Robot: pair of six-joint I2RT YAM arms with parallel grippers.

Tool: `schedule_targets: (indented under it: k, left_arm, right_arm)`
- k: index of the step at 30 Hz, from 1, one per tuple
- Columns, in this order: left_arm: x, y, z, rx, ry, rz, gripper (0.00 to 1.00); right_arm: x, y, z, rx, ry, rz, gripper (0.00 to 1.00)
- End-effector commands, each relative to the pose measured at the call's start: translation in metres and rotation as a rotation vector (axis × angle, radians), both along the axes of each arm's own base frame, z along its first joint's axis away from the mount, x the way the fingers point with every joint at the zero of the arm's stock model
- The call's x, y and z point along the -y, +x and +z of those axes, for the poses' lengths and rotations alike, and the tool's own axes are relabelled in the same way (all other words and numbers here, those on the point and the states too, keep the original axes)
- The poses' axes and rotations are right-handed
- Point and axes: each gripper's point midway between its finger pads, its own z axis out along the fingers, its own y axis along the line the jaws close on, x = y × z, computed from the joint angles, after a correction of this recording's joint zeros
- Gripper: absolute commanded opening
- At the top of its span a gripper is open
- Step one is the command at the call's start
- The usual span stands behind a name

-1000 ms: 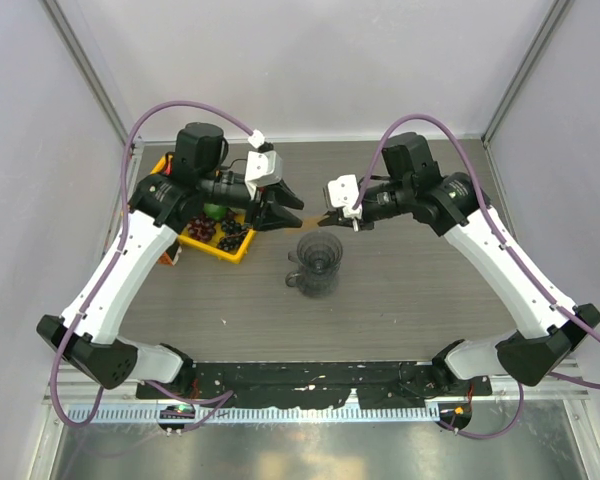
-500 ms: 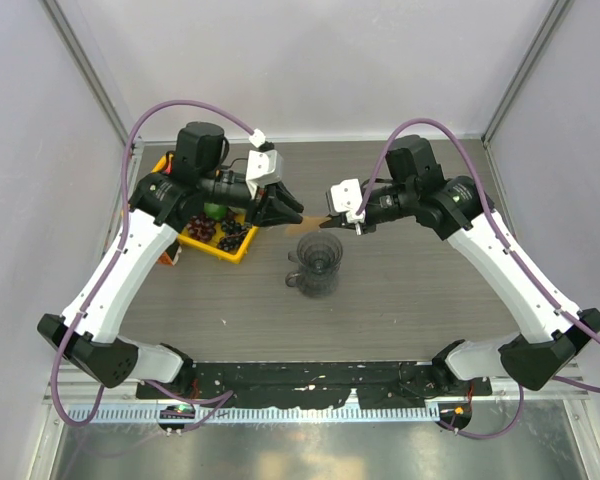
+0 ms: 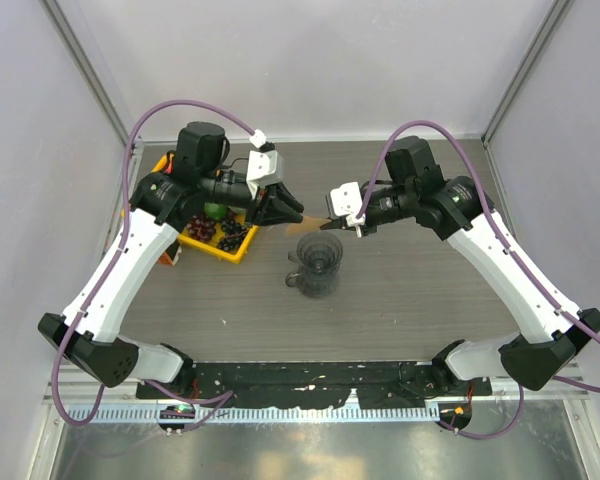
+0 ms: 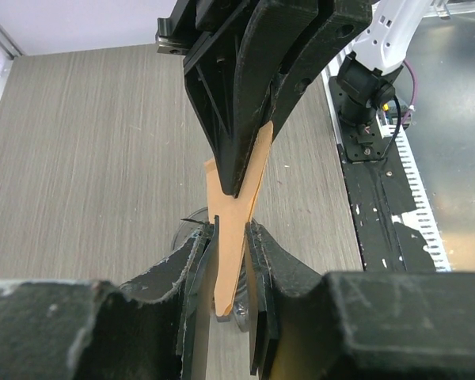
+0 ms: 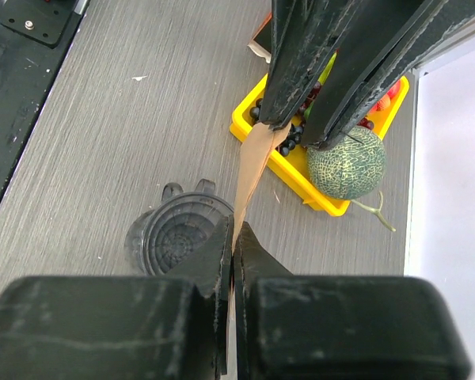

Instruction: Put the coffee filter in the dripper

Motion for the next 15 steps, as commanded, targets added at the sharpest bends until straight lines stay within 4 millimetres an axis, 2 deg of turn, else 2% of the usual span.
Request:
schedule_targets:
  k: [1, 9, 15]
  left_arm:
    - [0.0007, -0.0036, 0.0183, 0.074, -0.031, -0.022, 0.27]
    - [0.0024, -0.0030, 0.0184, 0.072, -0.034, -0.029, 0.27]
    - [0.0031, -0.0015, 0.0152, 0.069, -0.027, -0.023, 0.27]
  right_arm:
    - [0.0001, -0.0026, 0.0089, 0.031, 0.014, 0.010, 0.05]
    - [-0.0004, -0.0024, 0.0059, 0.030, 0.006, 0.016, 0.05]
    - [-0.0032, -0.0016, 0.0114, 0.034, 0.022, 0.023, 0.05]
